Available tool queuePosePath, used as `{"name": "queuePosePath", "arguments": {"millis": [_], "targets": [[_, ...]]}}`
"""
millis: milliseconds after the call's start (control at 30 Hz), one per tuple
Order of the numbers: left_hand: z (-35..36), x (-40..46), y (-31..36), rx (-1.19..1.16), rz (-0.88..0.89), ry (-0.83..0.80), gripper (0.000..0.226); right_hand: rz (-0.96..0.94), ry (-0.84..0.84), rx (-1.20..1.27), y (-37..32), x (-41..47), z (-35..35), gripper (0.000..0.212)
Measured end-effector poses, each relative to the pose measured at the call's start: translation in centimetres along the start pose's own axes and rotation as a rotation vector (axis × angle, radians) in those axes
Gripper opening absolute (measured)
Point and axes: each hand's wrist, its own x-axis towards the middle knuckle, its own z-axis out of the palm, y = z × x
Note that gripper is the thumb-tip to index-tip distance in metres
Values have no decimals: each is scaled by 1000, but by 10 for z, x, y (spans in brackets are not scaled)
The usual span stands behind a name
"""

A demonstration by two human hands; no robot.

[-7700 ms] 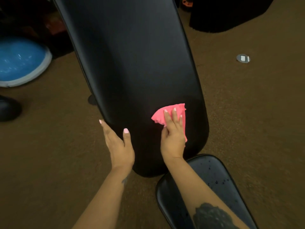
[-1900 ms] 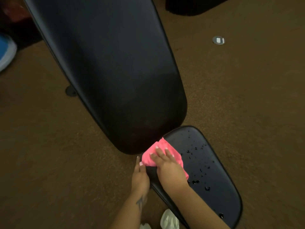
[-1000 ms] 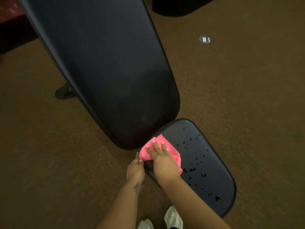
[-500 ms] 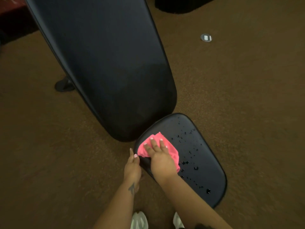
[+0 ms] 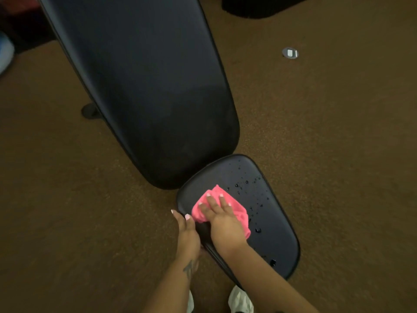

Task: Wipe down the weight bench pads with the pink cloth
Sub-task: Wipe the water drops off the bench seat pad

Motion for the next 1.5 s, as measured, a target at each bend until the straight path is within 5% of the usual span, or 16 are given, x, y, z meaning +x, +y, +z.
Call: {"name": "queuePosePath", "arguments": {"millis": [100,200,433,667,833,1000,1133,1500], "targets": [[0,0,-3,17,17,-27,74,-107,-22,57,0,-20,5,65],[5,-3,2,132,65,-11,64,-163,-28,23,22,-34,8,67],[4,-2,3,398,118,61,67,-7,-68,9,22,-7,-1,80],[8,-8,7,358,5,102,66,-167,-90,-3,32,-55,15,76],[10,-12,16,305,-71,90,79,-29,-88,3,59,-51,-3,71],[15,-16,18,293,-69,70,85,-16,79,-147,46,-28,4,99],[20,-19,10,381,-26,105,84,-149,-130,-69,41,-52,15,82],[26,-23,13,378,-115,95,94,-50,-60,48,59,-44,-10,67]]}}
